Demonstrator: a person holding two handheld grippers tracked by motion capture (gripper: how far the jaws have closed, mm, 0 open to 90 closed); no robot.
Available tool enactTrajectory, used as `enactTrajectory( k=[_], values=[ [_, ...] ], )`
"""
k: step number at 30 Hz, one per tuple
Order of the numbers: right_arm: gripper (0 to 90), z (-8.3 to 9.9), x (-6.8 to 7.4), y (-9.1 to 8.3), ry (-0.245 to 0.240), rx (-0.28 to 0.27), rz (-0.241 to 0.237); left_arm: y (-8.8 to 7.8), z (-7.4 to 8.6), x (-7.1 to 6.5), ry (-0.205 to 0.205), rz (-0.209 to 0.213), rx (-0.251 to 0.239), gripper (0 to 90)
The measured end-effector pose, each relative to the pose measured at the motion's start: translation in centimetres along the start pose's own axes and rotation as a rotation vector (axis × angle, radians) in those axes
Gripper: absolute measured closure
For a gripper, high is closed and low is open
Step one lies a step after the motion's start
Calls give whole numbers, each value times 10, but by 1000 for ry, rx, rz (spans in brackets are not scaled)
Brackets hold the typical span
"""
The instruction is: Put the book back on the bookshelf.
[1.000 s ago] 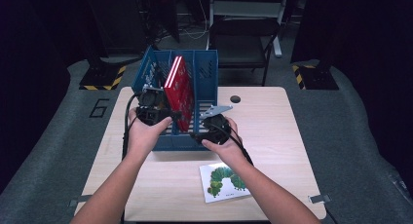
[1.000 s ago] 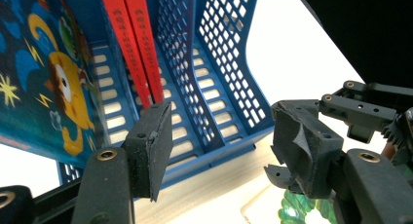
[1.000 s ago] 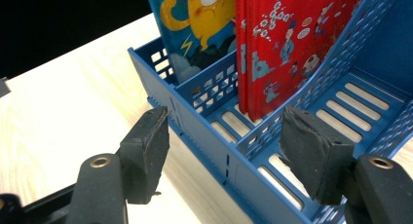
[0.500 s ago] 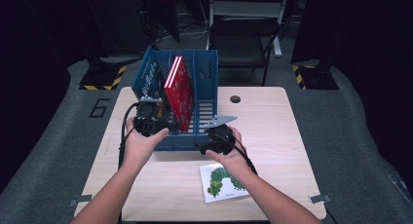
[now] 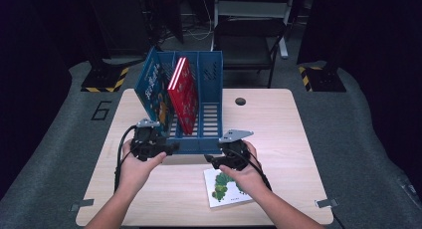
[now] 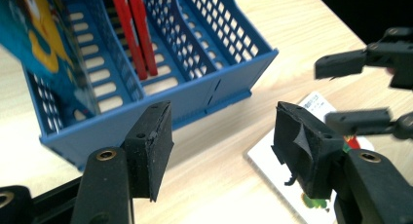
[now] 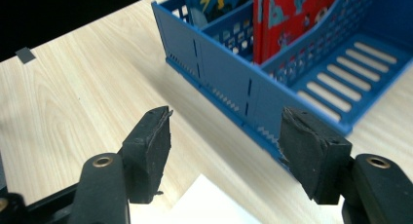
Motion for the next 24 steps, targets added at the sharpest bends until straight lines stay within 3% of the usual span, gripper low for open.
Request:
enactTrajectory(
  k=[6,11,17,20,24],
  values=[
    [362,19,-3,-9,58,-6,5,4,23,-5,-2,23,1,395],
    [361,34,-4,-15,50,-10,29,11,41,-2,-2,16,32,396],
    [361,51,-3,-23,91,-8,27,14,54,0,33,19,23,396],
    [361,59,-2,-29,99,-4,33,17,61,-4,23,37,18,395],
    [360,69,-3,-36,106,-3,56,23,72,-9,11,47,52,399]
  ],
)
Point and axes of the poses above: each handheld gripper's, and its own axes: y roughly forward along the jaws, z roughly out of its underside, x roughly to its left, the point moved 8 cm from there along y, roughly forward along the jaws, and after that the axes turned 2 degrees about -x, right-handed, at the moved point
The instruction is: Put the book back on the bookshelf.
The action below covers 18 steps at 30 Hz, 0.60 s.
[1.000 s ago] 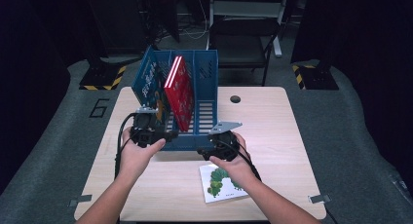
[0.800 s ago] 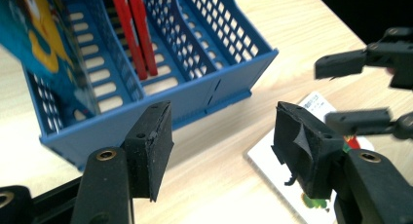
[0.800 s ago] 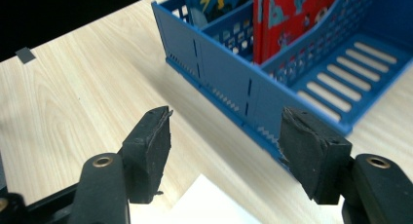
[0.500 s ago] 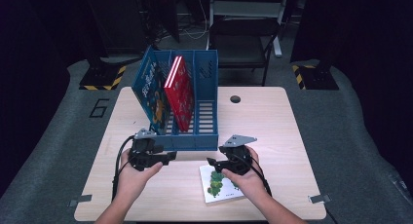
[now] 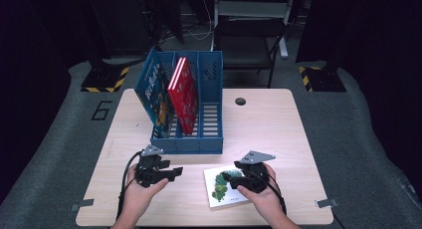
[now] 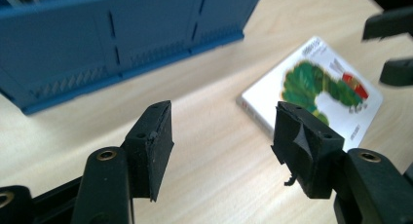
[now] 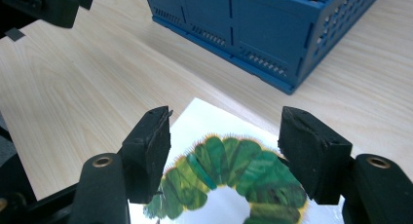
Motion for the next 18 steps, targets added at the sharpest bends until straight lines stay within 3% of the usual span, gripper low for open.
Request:
enactTrajectory(
  k=[3,6,10,12,18],
  values=[
    [360,5,-3,-3,4,-8,16,4,5,-4,3,15,19,400],
    [360,11,-8,-4,19,-23,33,10,10,-7,39,17,33,405],
    [360,18,-14,-4,-1,-24,68,20,14,-11,70,24,31,406],
    [360,22,-16,-3,-5,-17,70,25,19,-13,93,28,47,405],
    [375,30,-26,-7,24,-2,68,36,26,-16,105,30,70,391]
  ],
)
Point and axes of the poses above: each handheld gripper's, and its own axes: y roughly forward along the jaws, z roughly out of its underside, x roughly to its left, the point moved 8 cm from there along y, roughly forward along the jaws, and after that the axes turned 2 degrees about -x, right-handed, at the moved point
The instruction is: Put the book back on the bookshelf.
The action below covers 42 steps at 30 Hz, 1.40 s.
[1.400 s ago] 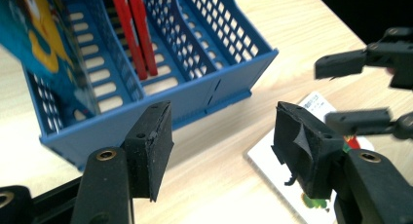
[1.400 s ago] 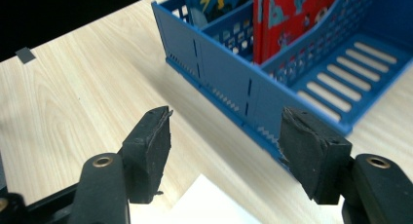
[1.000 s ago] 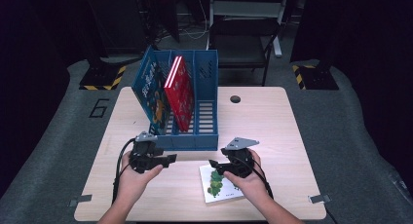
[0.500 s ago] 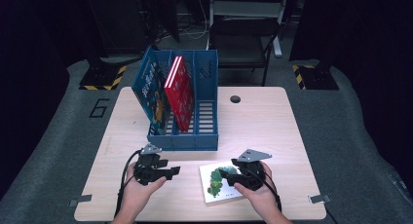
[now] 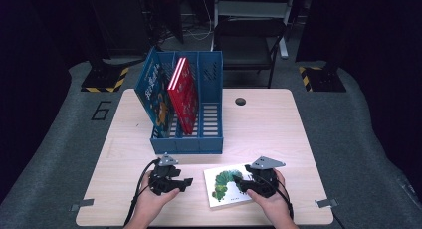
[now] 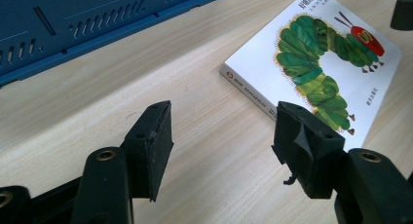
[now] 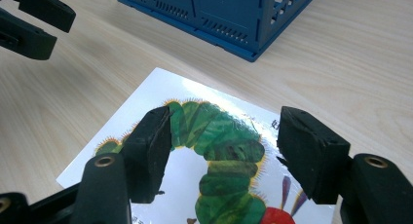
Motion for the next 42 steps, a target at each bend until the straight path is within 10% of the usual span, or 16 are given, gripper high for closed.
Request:
enactTrajectory(
  k=[9,24,42],
  values=[
    [375,13,-12,2,-21,34,34,20,5,-10,6,45,31,353],
    [350,38,-46,4,110,87,86,51,5,-35,47,111,63,321],
    [337,50,-42,11,173,109,41,66,16,-57,108,150,103,251]
  ],
)
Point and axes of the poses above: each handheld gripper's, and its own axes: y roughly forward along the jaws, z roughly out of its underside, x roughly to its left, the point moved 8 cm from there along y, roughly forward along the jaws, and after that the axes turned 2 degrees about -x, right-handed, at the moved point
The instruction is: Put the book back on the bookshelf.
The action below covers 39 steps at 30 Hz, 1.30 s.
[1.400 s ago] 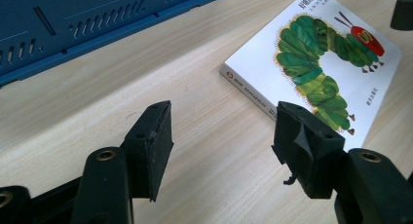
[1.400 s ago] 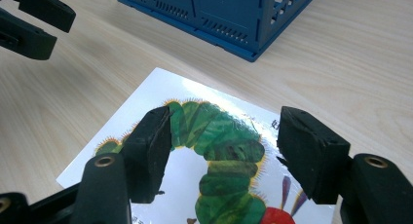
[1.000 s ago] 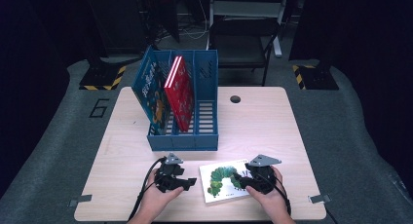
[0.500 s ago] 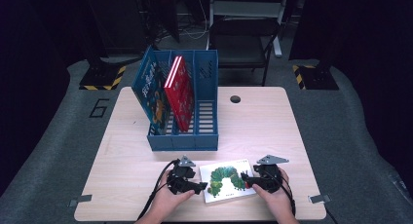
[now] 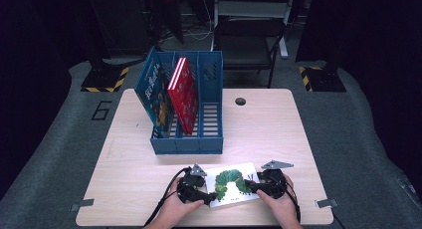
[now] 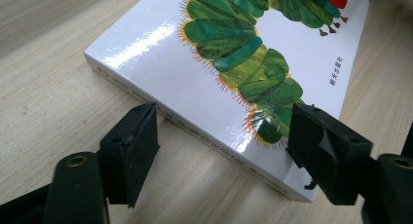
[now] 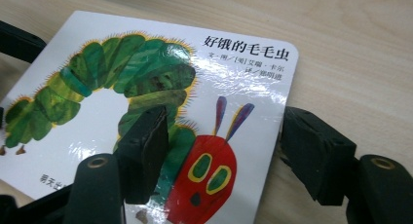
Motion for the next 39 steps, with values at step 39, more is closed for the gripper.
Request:
enactTrajectory(
  k=[39],
  values=[
    [366,8,45,3,-23,98,-26,-34,34,13,4,-52,49,306]
  ],
)
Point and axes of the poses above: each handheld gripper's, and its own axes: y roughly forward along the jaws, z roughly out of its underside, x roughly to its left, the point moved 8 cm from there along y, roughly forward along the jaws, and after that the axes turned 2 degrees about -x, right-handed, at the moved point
